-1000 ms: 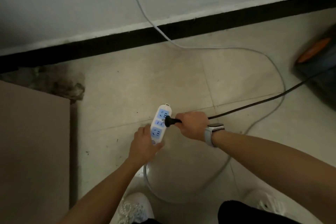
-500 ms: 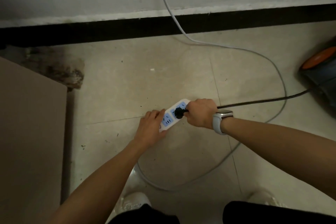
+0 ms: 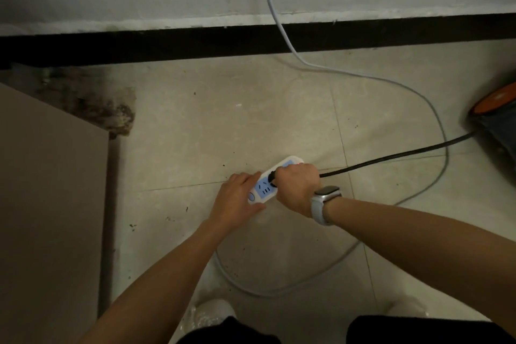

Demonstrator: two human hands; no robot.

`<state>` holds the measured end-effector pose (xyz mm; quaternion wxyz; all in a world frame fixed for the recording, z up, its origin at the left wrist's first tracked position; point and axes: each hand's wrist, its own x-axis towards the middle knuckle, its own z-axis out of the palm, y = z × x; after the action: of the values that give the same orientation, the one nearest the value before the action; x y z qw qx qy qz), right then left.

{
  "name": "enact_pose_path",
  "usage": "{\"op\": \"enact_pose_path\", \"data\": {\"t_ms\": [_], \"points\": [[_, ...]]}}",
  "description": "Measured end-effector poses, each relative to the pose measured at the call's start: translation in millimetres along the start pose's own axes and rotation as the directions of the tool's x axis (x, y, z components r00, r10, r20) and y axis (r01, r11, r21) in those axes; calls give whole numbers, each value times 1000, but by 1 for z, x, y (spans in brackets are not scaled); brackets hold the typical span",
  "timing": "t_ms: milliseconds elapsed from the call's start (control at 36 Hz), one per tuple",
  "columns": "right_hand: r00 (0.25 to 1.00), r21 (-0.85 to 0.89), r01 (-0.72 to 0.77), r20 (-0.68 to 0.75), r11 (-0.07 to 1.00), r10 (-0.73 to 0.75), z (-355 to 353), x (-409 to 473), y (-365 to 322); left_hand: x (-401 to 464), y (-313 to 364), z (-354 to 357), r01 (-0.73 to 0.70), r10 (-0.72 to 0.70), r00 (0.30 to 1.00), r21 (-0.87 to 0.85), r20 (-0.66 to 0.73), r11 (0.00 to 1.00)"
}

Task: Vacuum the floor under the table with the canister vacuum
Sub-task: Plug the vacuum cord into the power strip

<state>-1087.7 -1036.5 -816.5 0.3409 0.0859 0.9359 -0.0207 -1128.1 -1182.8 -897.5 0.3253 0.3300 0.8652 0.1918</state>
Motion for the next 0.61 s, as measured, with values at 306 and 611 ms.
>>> {"op": "enact_pose_path", "data": {"t_ms": [306, 611], "points": [[999, 68, 44, -31, 997, -42, 6, -2, 13, -7, 15, -21, 85, -111, 987, 215, 115, 973], [953, 303, -16, -284, 953, 106, -110, -139, 98, -49, 167, -182, 185, -208, 978, 442, 2, 877]]}}
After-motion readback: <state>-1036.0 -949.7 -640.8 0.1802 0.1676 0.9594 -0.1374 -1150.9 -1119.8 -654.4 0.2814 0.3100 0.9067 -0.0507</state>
